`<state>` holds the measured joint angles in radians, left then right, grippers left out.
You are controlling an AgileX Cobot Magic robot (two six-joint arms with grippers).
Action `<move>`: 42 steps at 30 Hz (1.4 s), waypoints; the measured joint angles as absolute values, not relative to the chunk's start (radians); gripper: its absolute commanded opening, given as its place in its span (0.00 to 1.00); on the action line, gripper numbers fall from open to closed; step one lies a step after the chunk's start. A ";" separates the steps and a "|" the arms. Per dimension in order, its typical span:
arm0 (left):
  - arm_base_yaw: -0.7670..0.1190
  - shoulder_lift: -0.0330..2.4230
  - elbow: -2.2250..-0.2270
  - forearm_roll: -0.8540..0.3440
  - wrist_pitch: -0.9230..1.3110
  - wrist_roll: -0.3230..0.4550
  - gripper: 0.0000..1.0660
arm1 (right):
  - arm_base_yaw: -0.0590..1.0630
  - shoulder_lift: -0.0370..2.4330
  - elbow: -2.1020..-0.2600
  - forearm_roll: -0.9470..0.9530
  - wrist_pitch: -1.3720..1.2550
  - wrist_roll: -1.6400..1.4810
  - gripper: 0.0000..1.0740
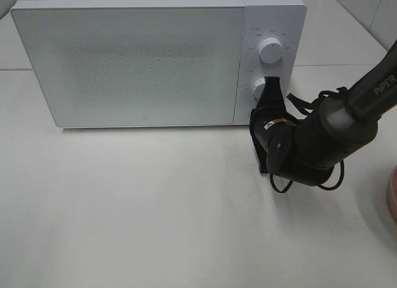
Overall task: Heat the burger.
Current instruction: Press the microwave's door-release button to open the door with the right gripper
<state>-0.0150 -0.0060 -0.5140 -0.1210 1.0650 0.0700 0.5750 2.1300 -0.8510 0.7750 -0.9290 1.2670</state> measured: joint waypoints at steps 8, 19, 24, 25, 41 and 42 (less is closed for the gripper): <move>-0.015 -0.006 -0.514 -0.121 1.065 0.070 0.92 | 0.566 2.146 -0.855 0.786 -0.945 1.251 0.00; -0.015 -0.006 -0.514 -0.121 1.065 0.070 0.92 | 0.566 2.153 -0.883 0.801 -0.941 1.251 0.00; -0.015 -0.006 -0.514 -0.121 1.065 0.070 0.92 | 0.568 2.162 -0.897 0.815 -0.937 1.251 0.00; -0.015 -0.006 -0.514 -0.121 1.065 0.070 0.92 | 0.568 2.169 -0.904 0.819 -0.938 1.252 0.00; -0.015 -0.006 -0.514 -0.121 1.065 0.070 0.92 | 0.587 2.199 -0.952 0.888 -0.980 1.252 0.00; -0.015 -0.006 -0.514 -0.121 1.065 0.070 0.92 | 0.587 2.201 -0.952 0.891 -0.986 1.252 0.00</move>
